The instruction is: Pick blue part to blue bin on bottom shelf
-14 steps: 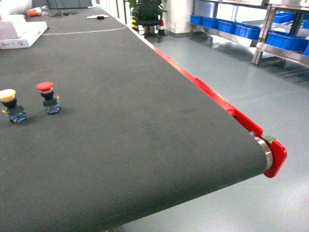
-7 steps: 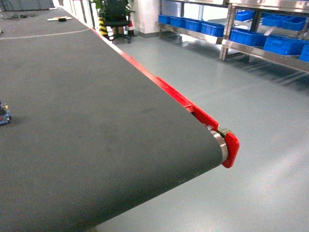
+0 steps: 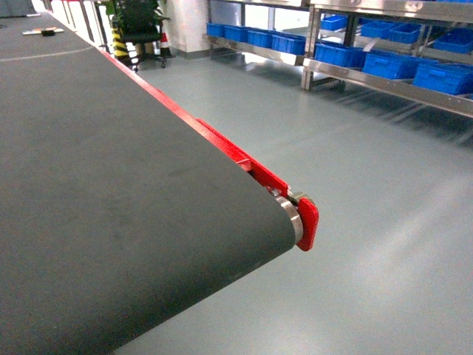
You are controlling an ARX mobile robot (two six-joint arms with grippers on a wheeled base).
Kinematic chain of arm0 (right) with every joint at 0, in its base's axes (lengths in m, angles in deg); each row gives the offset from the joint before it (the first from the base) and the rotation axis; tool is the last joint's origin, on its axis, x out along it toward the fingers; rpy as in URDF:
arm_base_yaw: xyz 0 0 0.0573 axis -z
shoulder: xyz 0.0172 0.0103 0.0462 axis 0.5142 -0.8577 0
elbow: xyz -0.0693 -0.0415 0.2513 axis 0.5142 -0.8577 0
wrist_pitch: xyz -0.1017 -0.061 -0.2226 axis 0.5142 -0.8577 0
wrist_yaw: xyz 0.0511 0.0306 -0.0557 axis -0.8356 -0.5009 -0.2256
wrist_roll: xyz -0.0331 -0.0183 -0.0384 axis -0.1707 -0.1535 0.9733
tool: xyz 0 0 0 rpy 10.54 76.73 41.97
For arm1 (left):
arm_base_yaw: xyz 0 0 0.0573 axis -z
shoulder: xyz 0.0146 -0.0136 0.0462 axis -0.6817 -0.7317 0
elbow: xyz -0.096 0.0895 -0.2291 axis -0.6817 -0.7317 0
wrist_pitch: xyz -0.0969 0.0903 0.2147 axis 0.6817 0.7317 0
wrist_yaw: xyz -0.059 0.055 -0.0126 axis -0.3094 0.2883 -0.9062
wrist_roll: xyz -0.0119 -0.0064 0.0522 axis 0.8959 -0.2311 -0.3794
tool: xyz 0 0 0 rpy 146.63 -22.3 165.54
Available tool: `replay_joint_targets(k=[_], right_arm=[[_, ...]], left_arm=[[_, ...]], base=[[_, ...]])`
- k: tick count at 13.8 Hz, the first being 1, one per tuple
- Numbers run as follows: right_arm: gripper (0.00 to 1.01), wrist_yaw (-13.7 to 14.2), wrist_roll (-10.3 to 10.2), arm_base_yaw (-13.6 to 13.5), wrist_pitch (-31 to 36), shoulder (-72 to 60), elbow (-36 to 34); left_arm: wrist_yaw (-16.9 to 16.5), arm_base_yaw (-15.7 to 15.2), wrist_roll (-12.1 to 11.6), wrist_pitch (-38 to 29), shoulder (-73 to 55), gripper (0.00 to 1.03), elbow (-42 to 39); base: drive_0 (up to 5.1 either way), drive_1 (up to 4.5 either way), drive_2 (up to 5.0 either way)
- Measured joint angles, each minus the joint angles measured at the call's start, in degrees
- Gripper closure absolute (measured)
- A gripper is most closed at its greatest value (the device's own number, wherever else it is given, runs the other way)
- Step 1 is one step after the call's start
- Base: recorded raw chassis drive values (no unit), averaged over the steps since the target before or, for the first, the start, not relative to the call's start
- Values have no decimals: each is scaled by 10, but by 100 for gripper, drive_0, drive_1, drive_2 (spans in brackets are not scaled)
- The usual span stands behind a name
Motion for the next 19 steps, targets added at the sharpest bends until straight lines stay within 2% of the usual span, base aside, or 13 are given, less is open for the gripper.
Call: replay_joint_targets(k=[19], right_arm=[[3,0,0,0,0,0,0]], left_arm=[[0,0,0,0,0,60,0]], base=[[-164,-164,-164]])
